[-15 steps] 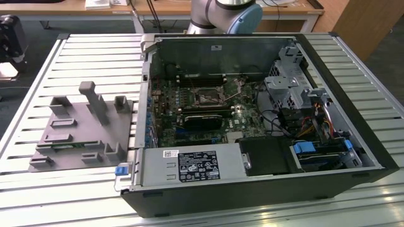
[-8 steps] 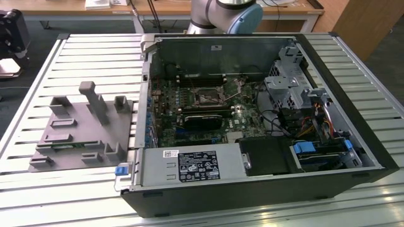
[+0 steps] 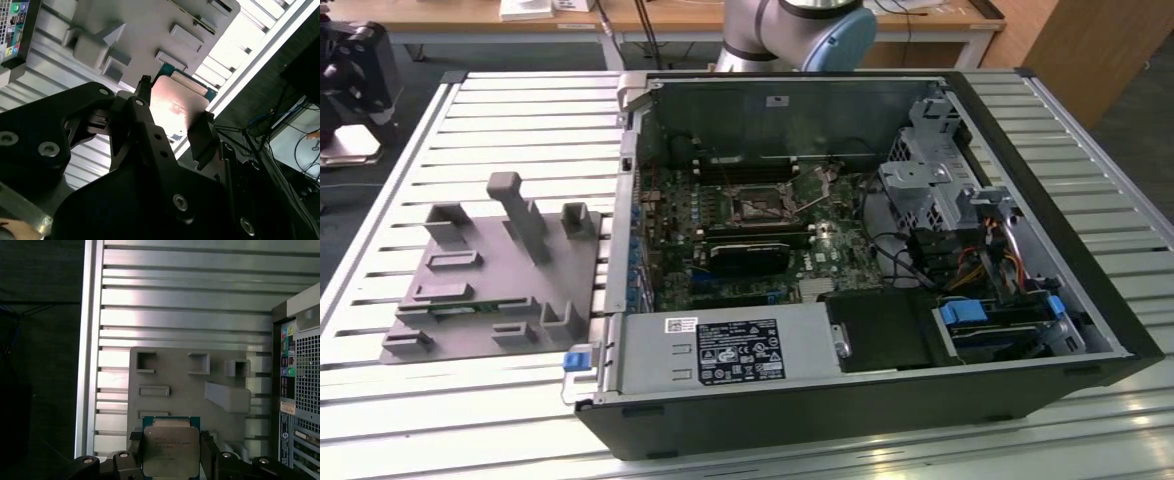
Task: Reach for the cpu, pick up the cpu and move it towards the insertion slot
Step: 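Pick up the cpu and move it towards the insertion slot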
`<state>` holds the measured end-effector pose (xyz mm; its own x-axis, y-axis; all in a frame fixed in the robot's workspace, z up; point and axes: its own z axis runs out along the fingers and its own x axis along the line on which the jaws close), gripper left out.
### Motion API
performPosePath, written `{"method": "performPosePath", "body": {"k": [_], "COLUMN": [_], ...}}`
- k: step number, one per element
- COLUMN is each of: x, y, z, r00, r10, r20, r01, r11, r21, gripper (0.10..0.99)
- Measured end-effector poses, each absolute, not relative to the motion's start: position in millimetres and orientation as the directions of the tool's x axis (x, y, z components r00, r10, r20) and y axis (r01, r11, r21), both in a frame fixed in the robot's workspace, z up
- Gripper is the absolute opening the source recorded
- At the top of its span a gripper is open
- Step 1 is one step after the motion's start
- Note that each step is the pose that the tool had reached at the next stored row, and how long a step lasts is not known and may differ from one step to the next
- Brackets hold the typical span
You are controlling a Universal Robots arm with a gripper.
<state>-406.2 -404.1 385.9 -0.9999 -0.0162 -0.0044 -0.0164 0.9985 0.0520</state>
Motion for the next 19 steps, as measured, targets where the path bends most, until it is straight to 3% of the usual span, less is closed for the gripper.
{"method": "performPosePath", "body": {"k": [19], "x": [-372.1], "y": [-404.1], "z": [384.8], "r00": [-1.000], "r10": [-0.016], "r20": [-0.005], "r01": [-0.016], "r11": [0.998], "r21": [0.055], "gripper": [0.541]}}
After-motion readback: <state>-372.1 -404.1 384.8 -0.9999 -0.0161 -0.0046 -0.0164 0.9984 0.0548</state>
